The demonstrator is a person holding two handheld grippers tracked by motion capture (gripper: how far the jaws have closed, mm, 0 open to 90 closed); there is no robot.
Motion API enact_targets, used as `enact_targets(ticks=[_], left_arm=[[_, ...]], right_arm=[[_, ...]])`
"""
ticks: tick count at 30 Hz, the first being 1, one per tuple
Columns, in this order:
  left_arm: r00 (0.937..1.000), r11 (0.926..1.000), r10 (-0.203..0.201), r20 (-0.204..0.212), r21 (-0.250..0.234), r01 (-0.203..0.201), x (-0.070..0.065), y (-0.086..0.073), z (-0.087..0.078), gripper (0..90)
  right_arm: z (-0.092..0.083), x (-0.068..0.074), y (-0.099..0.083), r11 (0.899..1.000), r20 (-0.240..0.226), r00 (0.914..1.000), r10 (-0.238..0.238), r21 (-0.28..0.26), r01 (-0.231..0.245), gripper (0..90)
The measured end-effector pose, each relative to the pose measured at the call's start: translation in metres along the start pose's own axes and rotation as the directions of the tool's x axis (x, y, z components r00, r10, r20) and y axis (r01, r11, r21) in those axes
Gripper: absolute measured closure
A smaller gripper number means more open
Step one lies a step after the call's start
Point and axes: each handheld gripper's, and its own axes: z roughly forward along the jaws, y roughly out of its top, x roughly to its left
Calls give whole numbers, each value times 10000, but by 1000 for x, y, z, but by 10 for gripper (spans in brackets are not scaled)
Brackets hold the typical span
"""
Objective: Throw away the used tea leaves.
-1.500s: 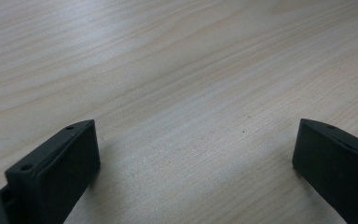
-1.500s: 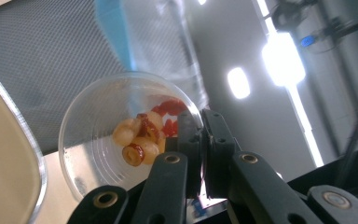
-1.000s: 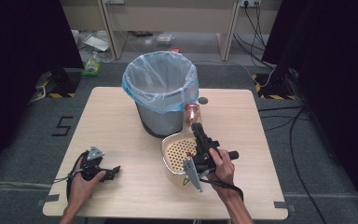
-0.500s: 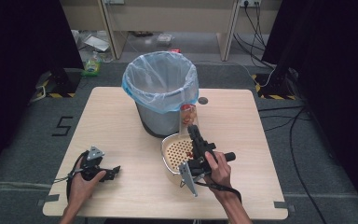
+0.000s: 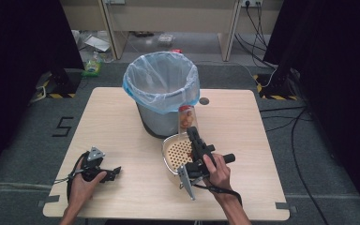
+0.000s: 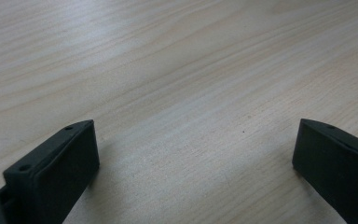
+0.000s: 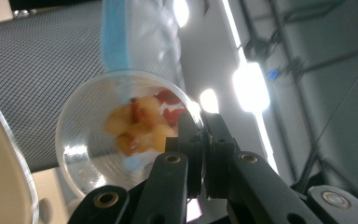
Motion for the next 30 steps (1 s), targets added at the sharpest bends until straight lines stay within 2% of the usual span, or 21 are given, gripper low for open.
enact_targets(ticks=[1, 2, 3, 5, 6, 7, 8, 9, 10, 13, 16, 17, 18, 19, 20, 21, 22, 27, 28, 30], left_arm=[[10000, 10000, -2, 1, 0, 2, 0, 0, 0, 0], [10000, 10000, -2, 4, 1, 2, 0, 0, 0, 0], [10000, 10000, -2, 2, 0, 2, 0, 0, 0, 0], [10000, 10000, 0, 4, 3, 0, 0, 0, 0, 0], [10000, 10000, -5, 4, -1, 5, 0, 0, 0, 0], [10000, 10000, 0, 3, 0, 0, 0, 0, 0, 0], [10000, 10000, -3, 3, -1, 3, 0, 0, 0, 0], [10000, 10000, -1, 1, 2, 1, 0, 0, 0, 0], [10000, 10000, -1, 1, 0, 1, 0, 0, 0, 0], [10000, 10000, -1, 4, 3, 1, 0, 0, 0, 0], [10000, 10000, -3, 3, 1, 3, 0, 0, 0, 0], [10000, 10000, -1, 1, 0, 1, 0, 0, 0, 0], [10000, 10000, -2, 3, 3, 2, 0, 0, 0, 0], [10000, 10000, -2, 3, 3, 2, 0, 0, 0, 0], [10000, 10000, -6, 2, -3, 6, 0, 0, 0, 0], [10000, 10000, -6, 2, -3, 6, 0, 0, 0, 0], [10000, 10000, -2, 2, 2, 2, 0, 0, 0, 0], [10000, 10000, -4, -1, -1, 4, 0, 0, 0, 0], [10000, 10000, -1, -2, 1, 1, 0, 0, 0, 0], [10000, 10000, -2, 2, 2, 2, 0, 0, 0, 0]], right_arm=[[-1, 1, 1, 9996, 38, 9997, -229, -175, 229, 878], [1, 1, 0, 9997, -3, 9997, -249, -30, 249, 877], [2, 1, -2, 9999, -44, 10000, -32, 160, 32, 877], [1, 0, -1, 9999, 48, 9999, -155, 31, 154, 877], [2, 0, -2, 9998, 16, 9999, -137, 158, 136, 877], [1, -1, -3, 9999, 143, 9998, 115, 70, -116, 878], [-1, -2, -2, 9998, 364, 9993, -39, -192, 46, 878], [1, 0, -2, 9998, 218, 9996, -173, -36, 174, 877], [2, 2, -3, 10000, 149, 9999, 10, 86, -11, 877], [1, 5, -2, 9997, 111, 9997, -239, 92, 238, 877], [2, 1, -2, 9997, 210, 9996, -205, 120, 202, 877], [2, 1, -2, 9998, 340, 9993, -174, -49, 176, 877], [2, 1, -2, 9994, 353, 9988, -344, -29, 346, 877], [1, 1, -2, 9999, 370, 9992, -128, -107, 132, 877], [-2, 0, 0, 9992, 501, 9987, -131, -362, 149, 877], [-2, 1, 1, 9985, 446, 9982, -395, -348, 411, 877], [0, 4, -1, 9992, 275, 9990, -366, -165, 371, 877], [-1, 2, 2, 9989, 402, 9985, -375, -259, 385, 877], [1, 3, 1, 9990, 269, 9987, -427, -127, 430, 877], [0, 3, 1, 9994, 306, 9992, -267, -201, 273, 877]])
